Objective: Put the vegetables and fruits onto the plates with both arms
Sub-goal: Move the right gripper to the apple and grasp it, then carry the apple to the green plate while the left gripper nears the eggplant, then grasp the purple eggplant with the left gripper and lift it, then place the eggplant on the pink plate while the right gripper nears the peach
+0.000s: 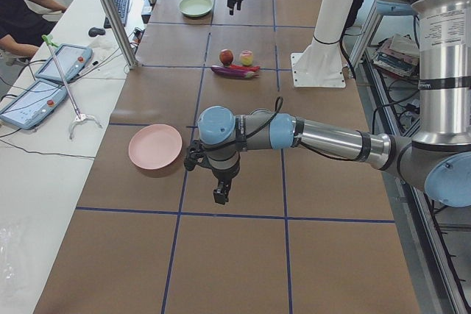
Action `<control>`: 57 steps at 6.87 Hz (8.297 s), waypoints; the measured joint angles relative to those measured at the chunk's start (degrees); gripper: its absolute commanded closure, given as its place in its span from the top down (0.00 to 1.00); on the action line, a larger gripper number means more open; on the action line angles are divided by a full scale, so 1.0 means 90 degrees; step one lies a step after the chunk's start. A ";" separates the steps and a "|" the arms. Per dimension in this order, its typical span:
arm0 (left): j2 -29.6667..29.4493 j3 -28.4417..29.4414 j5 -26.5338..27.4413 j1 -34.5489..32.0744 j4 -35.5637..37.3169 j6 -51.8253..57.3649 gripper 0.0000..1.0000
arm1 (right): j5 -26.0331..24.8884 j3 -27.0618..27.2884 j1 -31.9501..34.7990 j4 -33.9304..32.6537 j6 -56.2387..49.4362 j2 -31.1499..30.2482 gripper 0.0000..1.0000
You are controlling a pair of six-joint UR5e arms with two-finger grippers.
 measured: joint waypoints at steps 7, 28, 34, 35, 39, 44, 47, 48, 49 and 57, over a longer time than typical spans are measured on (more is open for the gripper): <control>0.0008 -0.0011 0.0000 0.0010 0.0000 -0.0002 1.00 | -0.0847 -0.2264 -0.0524 -0.0250 0.2461 0.1982 1.00; -0.1644 0.0045 -0.0731 0.3135 -0.2639 -0.5502 1.00 | 0.0078 -0.4240 0.3201 0.0935 -0.3780 0.0504 0.01; -0.4836 0.1859 0.1949 0.6033 -0.3210 -0.8642 0.99 | 0.0715 -0.5189 0.3536 0.2153 -0.4212 0.0465 1.00; -0.5204 0.2352 0.2128 0.6080 -0.3352 -0.8753 0.98 | 0.1026 -0.5021 0.3700 0.2151 -0.4235 0.0399 1.00; -0.6099 0.3768 0.2598 0.6258 -0.3989 -0.8837 0.81 | 0.1439 -0.4273 0.3833 0.2106 -0.4229 -0.0035 1.00; -0.6178 0.4016 0.3157 0.6491 -0.4140 -0.8830 0.00 | 0.1896 -0.3385 0.3845 0.2056 -0.4142 -0.0601 1.00; -0.5829 0.3405 0.3328 0.5441 -0.4179 -0.8735 0.00 | 0.2147 -0.2376 0.3833 0.1817 -0.3825 -0.1032 1.00; -0.5556 0.3287 0.3330 0.5025 -0.4260 -0.8616 0.00 | 0.2335 -0.1736 0.3718 0.1617 -0.3353 -0.1223 1.00; -0.5318 0.3316 0.3323 0.4582 -0.4339 -0.8508 0.00 | 0.2413 -0.1077 0.3409 0.1522 -0.2729 -0.1426 1.00; -0.5615 0.6724 0.2894 0.2815 -0.5204 -0.7931 1.00 | -0.1296 0.0267 -0.1402 -0.0344 0.1730 0.0399 1.00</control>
